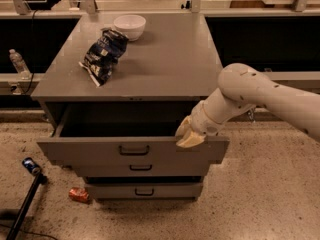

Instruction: Open top drawer

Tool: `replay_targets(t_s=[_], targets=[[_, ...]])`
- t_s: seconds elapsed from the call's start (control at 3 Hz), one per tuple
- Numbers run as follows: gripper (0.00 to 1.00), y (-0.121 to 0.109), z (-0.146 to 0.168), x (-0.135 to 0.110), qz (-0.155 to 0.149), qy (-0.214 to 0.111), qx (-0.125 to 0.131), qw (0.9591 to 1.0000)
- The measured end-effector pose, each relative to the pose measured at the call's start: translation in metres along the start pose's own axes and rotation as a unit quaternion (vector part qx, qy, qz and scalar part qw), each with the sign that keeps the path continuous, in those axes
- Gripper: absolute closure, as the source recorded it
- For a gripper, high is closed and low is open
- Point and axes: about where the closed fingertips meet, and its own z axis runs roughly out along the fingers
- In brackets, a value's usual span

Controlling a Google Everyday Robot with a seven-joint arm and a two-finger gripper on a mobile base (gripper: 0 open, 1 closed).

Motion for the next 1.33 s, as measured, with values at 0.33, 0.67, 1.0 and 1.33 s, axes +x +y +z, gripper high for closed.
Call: replay_targets(t_s=[0.33, 0.67, 1.0, 1.33], targets=[[0.32, 0.001, -0.003, 0.001, 0.002, 0.000, -0.002, 1.0000], [0.10, 0.021, -0.044, 0.012, 0.020, 0.000, -0.021, 0.9996], [0.00, 0.030, -0.077, 0.017, 0.031, 0.001, -0.034, 0.9990], [0.26, 0.029, -0.091, 0.010, 0.033, -0.018, -0.042, 0.9984]])
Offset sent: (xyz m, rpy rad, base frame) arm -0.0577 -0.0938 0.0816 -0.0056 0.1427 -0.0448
